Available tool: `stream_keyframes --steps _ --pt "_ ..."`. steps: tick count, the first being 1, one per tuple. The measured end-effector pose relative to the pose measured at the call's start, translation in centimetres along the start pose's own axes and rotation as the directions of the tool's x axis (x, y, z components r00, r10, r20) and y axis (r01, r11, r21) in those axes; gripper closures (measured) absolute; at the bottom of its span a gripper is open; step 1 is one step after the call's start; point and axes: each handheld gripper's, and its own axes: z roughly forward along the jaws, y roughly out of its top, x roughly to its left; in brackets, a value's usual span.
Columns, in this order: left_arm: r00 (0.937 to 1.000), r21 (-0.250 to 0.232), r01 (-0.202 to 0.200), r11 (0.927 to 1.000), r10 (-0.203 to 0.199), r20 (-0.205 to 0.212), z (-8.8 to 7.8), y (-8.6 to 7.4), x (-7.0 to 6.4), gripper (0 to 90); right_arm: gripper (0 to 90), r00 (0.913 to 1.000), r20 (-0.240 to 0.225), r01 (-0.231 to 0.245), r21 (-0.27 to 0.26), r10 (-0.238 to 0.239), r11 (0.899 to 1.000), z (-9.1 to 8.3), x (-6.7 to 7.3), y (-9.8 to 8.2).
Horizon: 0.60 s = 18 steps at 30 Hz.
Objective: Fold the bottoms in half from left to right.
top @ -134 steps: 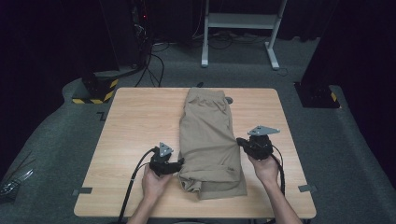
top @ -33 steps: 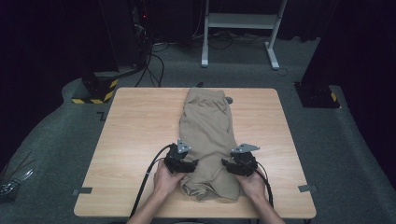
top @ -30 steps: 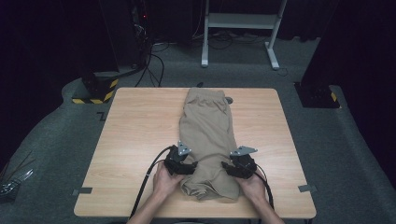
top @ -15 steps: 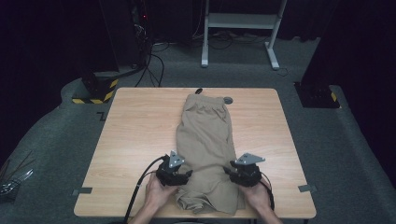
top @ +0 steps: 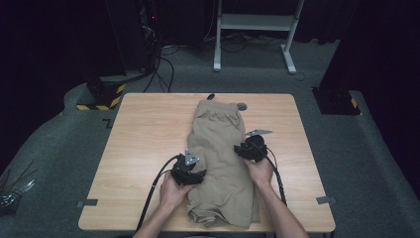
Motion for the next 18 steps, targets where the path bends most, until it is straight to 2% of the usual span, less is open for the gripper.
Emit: stream_keyframes --steps 4,7,10,14,15,17,18 --pt "0.9996 -0.008 0.022 0.9997 -0.022 0.018 -0.2 -0.4 0.3 34.5 89.4 0.9989 0.015 0.044 0.037 -0.045 0.998 0.8 0.0 0.2" --pt "0.9998 -0.009 0.017 0.9998 -0.017 0.010 -0.3 -0.5 0.2 34.5 90.0 0.9973 0.037 0.062 0.033 -0.063 0.998 0.5 -0.3 0.2" --pt "0.9996 -0.009 0.022 0.9997 -0.022 0.016 -0.4 -0.6 0.1 34.5 90.0 0.9932 0.088 0.075 0.015 -0.076 0.997 -0.3 -0.8 0.4" --pt "0.9998 -0.012 0.020 0.9997 -0.019 0.010 -0.6 -0.9 0.1 34.4 90.0 0.9872 0.149 0.059 -0.010 -0.057 0.998 -1.5 -2.5 1.1" --pt "0.9996 -0.010 0.025 0.9996 -0.025 0.017 -0.6 -0.9 0.0 34.5 90.0 0.9864 0.157 0.049 0.001 -0.048 0.999 -1.4 -2.9 1.1" --pt "0.9997 -0.005 0.019 0.9998 -0.019 0.017 -0.8 -0.9 -0.1 34.4 89.5 0.9870 0.153 0.038 0.064 -0.048 0.997 -0.4 -3.4 0.8" --pt "0.9997 -0.002 0.017 0.9999 -0.016 0.016 -0.8 -0.8 -0.2 34.4 85.4 0.9864 0.157 0.037 0.076 -0.049 0.996 0.0 -3.4 0.5"
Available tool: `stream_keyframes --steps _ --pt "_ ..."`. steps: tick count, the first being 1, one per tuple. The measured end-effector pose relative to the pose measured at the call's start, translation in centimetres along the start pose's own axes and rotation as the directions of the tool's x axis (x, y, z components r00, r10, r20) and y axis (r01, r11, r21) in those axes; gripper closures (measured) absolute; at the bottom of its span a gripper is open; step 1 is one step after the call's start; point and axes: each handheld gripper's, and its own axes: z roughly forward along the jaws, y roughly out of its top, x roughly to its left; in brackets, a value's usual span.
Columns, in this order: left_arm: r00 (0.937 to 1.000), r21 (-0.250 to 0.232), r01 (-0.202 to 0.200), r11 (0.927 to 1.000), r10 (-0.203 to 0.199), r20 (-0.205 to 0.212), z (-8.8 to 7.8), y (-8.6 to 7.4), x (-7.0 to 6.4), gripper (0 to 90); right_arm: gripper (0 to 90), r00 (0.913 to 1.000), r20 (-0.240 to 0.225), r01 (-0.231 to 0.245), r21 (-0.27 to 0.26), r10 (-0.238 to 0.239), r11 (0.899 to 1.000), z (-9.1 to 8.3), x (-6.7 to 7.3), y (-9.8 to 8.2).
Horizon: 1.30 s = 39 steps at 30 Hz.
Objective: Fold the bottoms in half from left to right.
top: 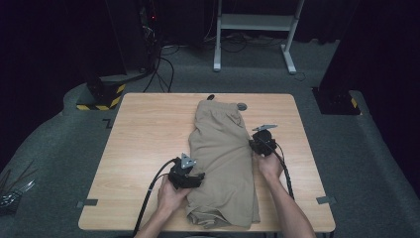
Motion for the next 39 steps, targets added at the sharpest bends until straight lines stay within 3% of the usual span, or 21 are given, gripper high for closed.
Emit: stream_keyframes --steps 1,3,5,7,10,13,17,21,22,26,28,30,33,35,37,39 --pt "1.0000 0.000 0.000 1.0000 0.000 0.000 0.0 0.0 0.0 34.1 76.6 0.9999 0.005 -0.011 -0.005 0.011 1.000 0.2 0.2 -0.2" --pt "0.9998 -0.007 -0.019 0.9998 0.019 0.007 -0.6 0.1 -0.3 33.6 68.1 0.9987 -0.029 -0.044 -0.056 0.043 0.997 -0.4 0.6 -0.7" --pt "0.9993 -0.028 -0.025 0.9993 0.025 0.027 -1.2 0.3 -0.8 32.7 64.1 0.9983 -0.054 -0.029 -0.119 0.023 0.993 -1.8 1.8 -1.1" --pt "0.9978 -0.049 -0.034 0.9982 0.037 0.056 -2.0 0.3 -1.4 32.3 62.2 0.9957 -0.086 0.020 -0.163 -0.035 0.986 -3.2 3.3 -1.8" --pt "0.9945 -0.047 -0.067 0.9966 0.071 0.077 -2.8 -0.4 -2.7 31.5 60.3 0.9837 -0.142 0.087 -0.164 -0.110 0.983 -4.5 5.3 -3.4" --pt "0.9923 -0.039 -0.088 0.9954 0.091 0.085 -3.6 -1.7 -3.6 31.0 57.7 0.9787 -0.144 0.128 -0.131 -0.146 0.983 -4.6 6.0 -4.9" --pt "0.9901 -0.028 -0.085 0.9960 0.088 0.110 -4.4 -3.4 -4.4 30.6 55.3 0.9806 -0.132 0.135 -0.083 -0.145 0.987 -3.8 5.9 -6.3" --pt "0.9894 -0.006 -0.102 0.9947 0.102 0.103 -4.4 -4.4 -4.9 29.8 56.2 0.9794 -0.104 0.164 -0.094 -0.173 0.982 -3.4 6.0 -6.5" --pt "0.9901 -0.001 -0.093 0.9957 0.093 0.106 -4.3 -4.3 -4.7 29.5 56.5 0.9792 -0.101 0.166 -0.097 -0.176 0.981 -3.3 6.0 -6.3" --pt "0.9958 0.010 -0.076 0.9970 0.076 0.051 -2.9 -2.7 -3.5 29.3 56.6 0.9814 -0.084 0.164 -0.102 -0.173 0.981 -2.3 5.4 -5.2" --pt "0.9978 0.023 -0.053 0.9983 0.052 0.041 -2.2 -1.9 -2.8 28.9 56.1 0.9856 -0.076 0.144 -0.088 -0.151 0.986 -1.6 5.0 -4.2" --pt "0.9974 0.024 -0.062 0.9978 0.061 0.037 -2.1 -1.5 -2.8 29.6 53.4 0.9880 -0.059 0.139 -0.067 -0.143 0.988 -1.3 4.9 -3.5" --pt "0.9943 0.017 -0.091 0.9958 0.089 0.058 -2.9 -2.2 -3.6 29.8 51.6 0.9875 -0.083 0.127 -0.084 -0.134 0.988 -1.9 5.1 -3.7" --pt "0.9930 0.013 -0.106 0.9942 0.106 0.052 -3.7 -3.2 -4.2 29.8 50.8 0.9829 -0.101 0.145 -0.092 -0.155 0.985 -2.5 5.4 -4.5" --pt "0.9927 0.011 -0.103 0.9946 0.102 0.064 -4.4 -3.9 -4.2 30.0 50.5 0.9797 -0.089 0.173 -0.081 -0.180 0.982 -2.8 5.6 -5.3" --pt "0.9928 0.008 -0.093 0.9957 0.092 0.076 -5.2 -4.4 -4.0 30.1 49.7 0.9823 -0.089 0.158 -0.074 -0.165 0.985 -3.0 5.2 -5.7"
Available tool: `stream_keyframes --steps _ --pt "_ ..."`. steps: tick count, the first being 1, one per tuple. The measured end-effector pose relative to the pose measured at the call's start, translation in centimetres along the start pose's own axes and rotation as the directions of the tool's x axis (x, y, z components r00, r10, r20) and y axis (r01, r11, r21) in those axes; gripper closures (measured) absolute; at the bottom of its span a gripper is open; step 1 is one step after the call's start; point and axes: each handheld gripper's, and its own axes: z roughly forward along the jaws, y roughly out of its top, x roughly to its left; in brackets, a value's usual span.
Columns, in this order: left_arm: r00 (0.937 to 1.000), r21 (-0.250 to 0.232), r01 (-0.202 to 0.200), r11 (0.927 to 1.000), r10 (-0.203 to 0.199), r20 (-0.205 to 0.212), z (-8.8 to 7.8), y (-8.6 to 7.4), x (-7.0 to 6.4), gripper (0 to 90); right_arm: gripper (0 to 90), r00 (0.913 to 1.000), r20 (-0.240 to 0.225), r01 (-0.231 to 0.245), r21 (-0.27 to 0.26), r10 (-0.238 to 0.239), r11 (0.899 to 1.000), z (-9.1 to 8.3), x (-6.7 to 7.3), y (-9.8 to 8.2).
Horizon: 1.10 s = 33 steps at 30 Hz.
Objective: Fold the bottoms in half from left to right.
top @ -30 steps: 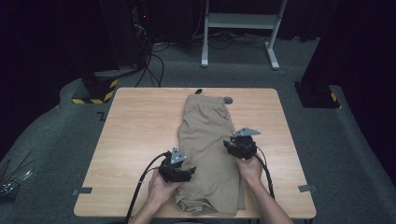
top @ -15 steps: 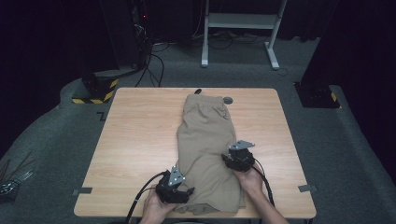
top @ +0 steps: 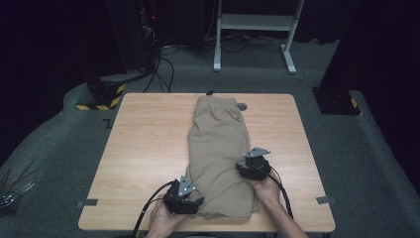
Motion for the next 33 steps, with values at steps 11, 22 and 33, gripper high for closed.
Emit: stream_keyframes --steps 11,22,33 --pt "0.9929 -0.102 0.113 0.9884 -0.116 -0.028 -0.5 2.4 4.0 31.3 47.7 0.9964 -0.080 0.023 -0.042 -0.026 0.999 1.3 2.9 3.2" --pt "0.9837 -0.118 0.162 0.9797 -0.170 -0.058 2.1 5.3 6.1 31.7 46.4 0.9917 -0.104 0.072 -0.045 -0.076 0.996 1.1 5.1 0.7" --pt "0.9921 -0.080 0.115 0.9902 -0.118 -0.042 5.4 7.2 5.2 31.9 49.3 0.9642 -0.219 0.144 -0.036 -0.149 0.989 -3.0 6.5 -2.9"
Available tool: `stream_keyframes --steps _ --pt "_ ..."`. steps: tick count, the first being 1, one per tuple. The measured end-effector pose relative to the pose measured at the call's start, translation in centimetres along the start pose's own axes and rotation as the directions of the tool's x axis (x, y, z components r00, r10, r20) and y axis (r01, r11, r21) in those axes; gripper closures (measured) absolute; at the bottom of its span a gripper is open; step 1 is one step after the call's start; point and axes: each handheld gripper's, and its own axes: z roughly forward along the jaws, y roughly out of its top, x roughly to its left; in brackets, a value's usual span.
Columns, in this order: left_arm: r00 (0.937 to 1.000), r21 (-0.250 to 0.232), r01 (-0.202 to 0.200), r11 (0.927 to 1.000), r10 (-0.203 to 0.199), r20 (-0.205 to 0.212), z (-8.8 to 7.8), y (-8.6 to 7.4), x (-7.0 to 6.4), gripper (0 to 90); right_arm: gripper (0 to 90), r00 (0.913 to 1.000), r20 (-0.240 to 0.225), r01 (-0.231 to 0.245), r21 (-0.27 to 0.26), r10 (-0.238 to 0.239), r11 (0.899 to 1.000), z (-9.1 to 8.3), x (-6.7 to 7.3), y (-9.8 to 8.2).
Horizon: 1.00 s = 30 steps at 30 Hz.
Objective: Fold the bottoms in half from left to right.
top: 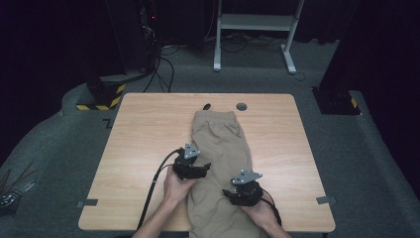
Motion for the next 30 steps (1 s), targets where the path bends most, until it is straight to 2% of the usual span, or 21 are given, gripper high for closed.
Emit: stream_keyframes --steps 2,3,4,5,6,9,11,12,14,15,16,17,19,20,22,24,26,28,30 --pt "1.0000 0.022 -0.001 0.9998 0.001 0.008 0.6 -0.5 -0.2 31.9 50.8 0.9981 0.002 -0.061 -0.055 0.061 0.997 -0.6 -1.6 0.4" --pt "1.0000 0.036 -0.001 0.9994 0.001 0.009 0.9 -0.9 -0.3 31.9 51.8 0.9950 0.009 -0.098 -0.094 0.099 0.991 -0.9 -2.6 0.9" --pt "1.0000 0.047 -0.007 0.9989 0.007 0.004 1.1 -1.2 -0.2 32.0 52.8 0.9901 0.024 -0.134 -0.126 0.138 0.983 -1.0 -3.7 1.6" --pt "0.9999 0.036 -0.011 0.9993 0.011 0.003 1.2 -1.6 -0.3 32.3 53.6 0.9849 0.048 -0.158 -0.142 0.166 0.977 -0.9 -4.6 2.3" --pt "0.9997 0.028 -0.022 0.9994 0.022 -0.008 1.1 -1.8 -0.3 33.6 54.1 0.9797 0.069 -0.177 -0.141 0.188 0.974 -0.5 -5.5 3.2" --pt "0.9994 0.030 -0.030 0.9991 0.031 -0.017 0.9 -2.0 -0.4 33.8 54.6 0.9733 0.103 -0.194 -0.106 0.205 0.975 1.9 -7.4 5.4" --pt "0.9981 0.033 -0.056 0.9979 0.056 -0.025 0.9 -2.1 -0.6 34.0 54.4 0.9700 0.126 -0.200 -0.068 0.208 0.977 3.7 -8.3 6.4" --pt "0.9982 0.034 -0.055 0.9979 0.056 -0.023 0.9 -2.1 -0.5 34.0 54.4 0.9691 0.135 -0.203 -0.034 0.206 0.979 4.6 -8.8 6.8" --pt "0.9979 0.038 -0.059 0.9976 0.060 -0.025 0.9 -2.0 -0.4 34.4 56.0 0.9628 0.203 -0.187 0.028 0.178 0.982 5.8 -9.8 6.8" --pt "0.9982 0.039 -0.054 0.9977 0.055 -0.024 0.8 -2.0 -0.3 34.7 56.3 0.9627 0.196 -0.192 0.009 0.186 0.981 5.7 -10.4 6.6" --pt "0.9982 0.041 -0.053 0.9977 0.054 -0.024 0.8 -2.0 -0.2 35.2 52.5 0.9485 0.233 -0.227 0.027 0.214 0.974 5.4 -11.1 6.5" --pt "0.9982 0.042 -0.052 0.9977 0.053 -0.029 0.8 -2.0 -0.1 35.5 53.0 0.9472 0.236 -0.232 0.035 0.217 0.972 5.1 -11.5 6.5" --pt "0.9990 0.051 -0.034 0.9981 0.035 -0.026 0.7 -1.9 0.2 35.4 51.3 0.9315 0.290 -0.241 0.037 0.220 0.970 4.1 -12.0 6.0" --pt "0.9995 0.054 -0.022 0.9983 0.023 -0.023 0.5 -1.9 0.3 34.9 50.4 0.9299 0.280 -0.254 0.019 0.238 0.967 3.4 -12.1 5.7" --pt "0.9999 0.037 -0.010 0.9993 0.010 -0.011 -0.3 -1.9 0.1 33.8 49.1 0.9360 0.245 -0.254 -0.027 0.252 0.967 1.7 -11.5 5.0" --pt "0.9997 0.023 -0.025 0.9994 0.024 0.004 -1.4 -2.2 -0.5 33.2 48.4 0.9549 0.206 -0.206 -0.057 0.213 0.977 -0.1 -9.5 4.5" --pt "0.9993 0.026 -0.033 0.9991 0.032 0.020 -2.5 -2.7 -1.3 32.6 46.8 0.9666 0.179 -0.175 -0.063 0.183 0.983 -1.1 -7.6 4.0" --pt "0.9994 0.031 -0.019 0.9993 0.019 0.030 -3.3 -3.5 -2.0 32.2 45.4 0.9740 0.158 -0.155 -0.059 0.162 0.986 -1.8 -5.6 3.2" --pt "0.9993 0.044 -0.032 0.9985 0.031 0.020 -3.6 -4.4 -2.6 32.1 43.9 0.9800 0.146 -0.130 -0.049 0.135 0.990 -2.0 -3.9 2.4"
